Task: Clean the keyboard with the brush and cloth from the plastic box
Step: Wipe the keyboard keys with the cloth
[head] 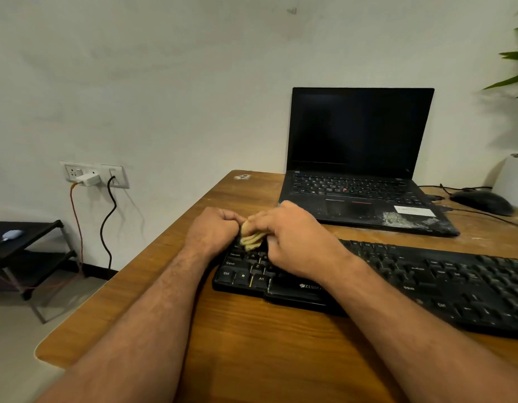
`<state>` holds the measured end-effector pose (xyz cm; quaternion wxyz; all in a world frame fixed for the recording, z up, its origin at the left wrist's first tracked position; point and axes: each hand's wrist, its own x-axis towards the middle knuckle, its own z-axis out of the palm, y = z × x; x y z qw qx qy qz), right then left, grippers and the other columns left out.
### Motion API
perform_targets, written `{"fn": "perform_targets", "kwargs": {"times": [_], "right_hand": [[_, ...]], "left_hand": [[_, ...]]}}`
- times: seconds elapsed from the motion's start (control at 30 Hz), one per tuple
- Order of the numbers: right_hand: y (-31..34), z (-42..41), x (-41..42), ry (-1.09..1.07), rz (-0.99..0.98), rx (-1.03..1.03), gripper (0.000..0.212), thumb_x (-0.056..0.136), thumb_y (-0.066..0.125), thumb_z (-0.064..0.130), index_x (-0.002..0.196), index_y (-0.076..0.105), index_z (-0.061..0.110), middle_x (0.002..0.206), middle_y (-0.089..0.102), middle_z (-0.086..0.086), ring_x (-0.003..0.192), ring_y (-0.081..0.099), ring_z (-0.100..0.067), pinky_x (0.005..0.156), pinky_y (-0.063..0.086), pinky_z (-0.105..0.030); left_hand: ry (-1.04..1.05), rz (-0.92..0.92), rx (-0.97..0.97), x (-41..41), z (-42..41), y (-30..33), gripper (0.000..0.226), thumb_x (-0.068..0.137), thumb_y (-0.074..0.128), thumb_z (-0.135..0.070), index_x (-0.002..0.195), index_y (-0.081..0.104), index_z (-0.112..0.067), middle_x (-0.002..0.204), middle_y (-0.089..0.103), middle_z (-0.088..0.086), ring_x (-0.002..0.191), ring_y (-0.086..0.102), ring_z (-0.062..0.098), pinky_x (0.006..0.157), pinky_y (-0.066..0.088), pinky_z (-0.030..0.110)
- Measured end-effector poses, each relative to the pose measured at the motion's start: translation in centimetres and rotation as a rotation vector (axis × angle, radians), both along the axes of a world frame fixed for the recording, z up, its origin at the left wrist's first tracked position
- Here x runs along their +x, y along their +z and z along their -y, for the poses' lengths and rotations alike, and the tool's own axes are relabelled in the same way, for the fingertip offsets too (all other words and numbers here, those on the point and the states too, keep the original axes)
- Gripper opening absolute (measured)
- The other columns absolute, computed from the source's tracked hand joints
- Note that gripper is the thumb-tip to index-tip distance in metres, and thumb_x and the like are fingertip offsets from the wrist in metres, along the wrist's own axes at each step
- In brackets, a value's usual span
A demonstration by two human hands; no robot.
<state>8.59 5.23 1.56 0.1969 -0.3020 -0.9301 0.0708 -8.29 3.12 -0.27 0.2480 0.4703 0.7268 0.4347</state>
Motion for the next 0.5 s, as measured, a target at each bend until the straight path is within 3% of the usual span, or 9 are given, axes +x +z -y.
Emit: {"fn": "perform_targets", "kwargs": {"times": [0.1, 0.2, 0.3, 0.5], "right_hand": [[0.2, 1.1, 0.2, 0.117, 0.005, -0.059, 0.049, 0.084, 0.052, 0.002, 0.112, 0.073, 0.036, 0.120, 0.069, 0.020, 0.104, 0.053, -0.005, 0.102, 0.042, -0.026], [-0.2, 0.2, -0.6, -0.011, -0.071, -0.066, 0.051, 0.083, 0.052, 0.002, 0.114, 0.073, 0.037, 0.118, 0.071, 0.014, 0.108, 0.062, -0.008, 0.104, 0.048, -0.032], [-0.2, 0.4, -1.0, -0.096, -0.059, 0.020, 0.052, 0.084, 0.053, 0.003, 0.120, 0.070, 0.036, 0.121, 0.070, 0.011, 0.108, 0.058, -0.014, 0.101, 0.049, -0.036], [-0.1, 1.1, -0.1, 0.069, 0.066, 0.016, 0.047, 0.087, 0.051, 0.013, 0.119, 0.067, 0.043, 0.110, 0.072, 0.010, 0.096, 0.051, -0.012, 0.093, 0.050, -0.036]], "left_hand": [[0.007, -0.016, -0.003, -0.1, 0.0, 0.1, 0.039, 0.074, 0.055, -0.003, 0.059, 0.076, -0.032, 0.068, 0.073, -0.014, 0.082, 0.068, 0.013, 0.089, 0.057, 0.038], [-0.033, 0.013, -0.022, -0.1, 0.2, 0.3, 0.031, 0.078, 0.057, -0.003, 0.070, 0.079, -0.024, 0.074, 0.075, -0.007, 0.083, 0.068, 0.016, 0.081, 0.057, 0.034], [-0.045, 0.017, -0.030, -0.1, 0.3, 0.4, 0.028, 0.084, 0.057, -0.004, 0.076, 0.078, -0.021, 0.077, 0.075, -0.003, 0.077, 0.066, 0.014, 0.066, 0.051, 0.025], [-0.045, 0.025, -0.006, -0.2, 0.2, 0.4, 0.039, 0.081, 0.051, 0.004, 0.072, 0.079, -0.022, 0.073, 0.076, -0.005, 0.078, 0.067, 0.014, 0.076, 0.054, 0.028]]}}
